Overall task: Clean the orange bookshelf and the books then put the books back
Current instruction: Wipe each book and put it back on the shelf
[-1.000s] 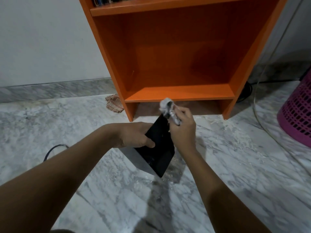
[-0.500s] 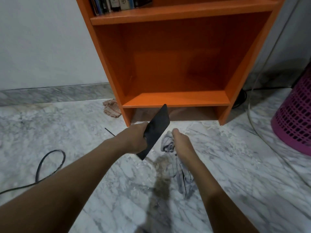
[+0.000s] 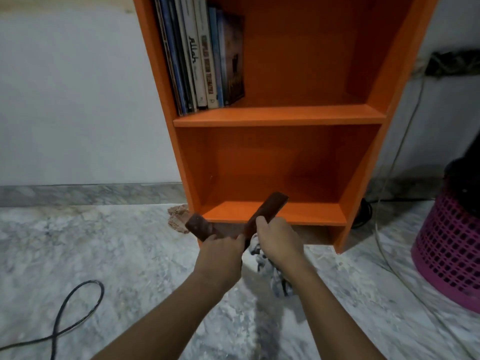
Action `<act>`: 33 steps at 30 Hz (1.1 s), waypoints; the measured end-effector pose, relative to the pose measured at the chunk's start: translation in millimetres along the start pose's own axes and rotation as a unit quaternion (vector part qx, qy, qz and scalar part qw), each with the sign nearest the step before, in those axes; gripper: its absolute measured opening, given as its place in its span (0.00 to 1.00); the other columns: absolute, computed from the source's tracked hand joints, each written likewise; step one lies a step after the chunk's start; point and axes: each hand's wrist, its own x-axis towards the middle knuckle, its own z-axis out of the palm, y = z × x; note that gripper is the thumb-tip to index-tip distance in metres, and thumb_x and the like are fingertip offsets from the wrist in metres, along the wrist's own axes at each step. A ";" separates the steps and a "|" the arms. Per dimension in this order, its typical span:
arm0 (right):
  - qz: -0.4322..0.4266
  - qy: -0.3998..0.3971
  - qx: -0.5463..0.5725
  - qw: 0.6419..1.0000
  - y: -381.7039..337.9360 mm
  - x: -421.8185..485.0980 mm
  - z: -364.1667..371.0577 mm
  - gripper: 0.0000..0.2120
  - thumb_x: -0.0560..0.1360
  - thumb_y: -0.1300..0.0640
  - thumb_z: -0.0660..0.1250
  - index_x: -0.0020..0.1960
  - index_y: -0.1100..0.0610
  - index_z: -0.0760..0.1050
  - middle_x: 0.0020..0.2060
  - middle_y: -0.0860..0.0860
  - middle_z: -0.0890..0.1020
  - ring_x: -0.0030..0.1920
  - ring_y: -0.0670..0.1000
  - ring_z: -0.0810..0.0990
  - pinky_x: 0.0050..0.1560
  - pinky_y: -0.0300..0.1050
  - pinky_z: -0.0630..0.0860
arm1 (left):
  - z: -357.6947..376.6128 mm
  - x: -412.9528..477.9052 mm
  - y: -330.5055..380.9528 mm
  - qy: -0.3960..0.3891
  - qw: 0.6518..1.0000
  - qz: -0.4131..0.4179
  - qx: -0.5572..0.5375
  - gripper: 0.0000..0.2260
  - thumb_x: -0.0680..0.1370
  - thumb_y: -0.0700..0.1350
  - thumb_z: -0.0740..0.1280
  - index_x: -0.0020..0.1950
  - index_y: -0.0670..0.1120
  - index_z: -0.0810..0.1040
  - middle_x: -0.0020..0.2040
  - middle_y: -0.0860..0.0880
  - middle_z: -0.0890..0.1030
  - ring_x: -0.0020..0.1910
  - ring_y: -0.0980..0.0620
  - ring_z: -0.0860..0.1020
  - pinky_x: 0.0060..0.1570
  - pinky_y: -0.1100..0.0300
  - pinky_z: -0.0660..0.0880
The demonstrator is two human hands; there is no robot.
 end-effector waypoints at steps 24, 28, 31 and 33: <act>-0.173 0.308 -0.384 0.853 -186.3 113.1 -208.0 0.17 0.83 0.54 0.55 0.37 0.57 0.69 0.29 0.50 0.74 0.28 0.53 0.73 0.31 0.43 0.66 | -243.9 167.5 -142.9 0.137 0.876 -0.132 -0.443 0.31 0.79 0.48 0.66 0.78 0.44 0.57 0.74 0.42 0.67 0.67 0.42 0.72 0.65 0.50 0.73; -0.148 0.308 -0.360 0.868 -190.7 131.7 -199.9 0.14 0.82 0.53 0.54 0.42 0.57 0.72 0.34 0.52 0.77 0.35 0.57 0.77 0.35 0.45 0.68 | -247.7 185.5 -141.7 0.147 0.845 -0.160 -0.489 0.37 0.78 0.51 0.68 0.79 0.44 0.50 0.76 0.41 0.60 0.72 0.41 0.65 0.68 0.49 0.67; -0.123 0.306 -0.362 0.872 -196.0 142.7 -193.5 0.14 0.83 0.53 0.54 0.43 0.57 0.72 0.32 0.50 0.73 0.35 0.57 0.77 0.34 0.44 0.65 | -245.8 204.3 -140.4 0.169 0.820 -0.209 -0.506 0.44 0.76 0.52 0.70 0.80 0.45 0.43 0.76 0.41 0.54 0.74 0.39 0.60 0.69 0.46 0.67; -0.126 0.289 -0.379 0.870 -200.4 155.2 -192.2 0.13 0.83 0.54 0.54 0.46 0.57 0.73 0.37 0.52 0.79 0.41 0.59 0.80 0.36 0.45 0.66 | -246.8 221.1 -134.5 0.204 0.794 -0.254 -0.514 0.46 0.74 0.54 0.71 0.80 0.46 0.42 0.74 0.41 0.53 0.73 0.38 0.61 0.67 0.44 0.70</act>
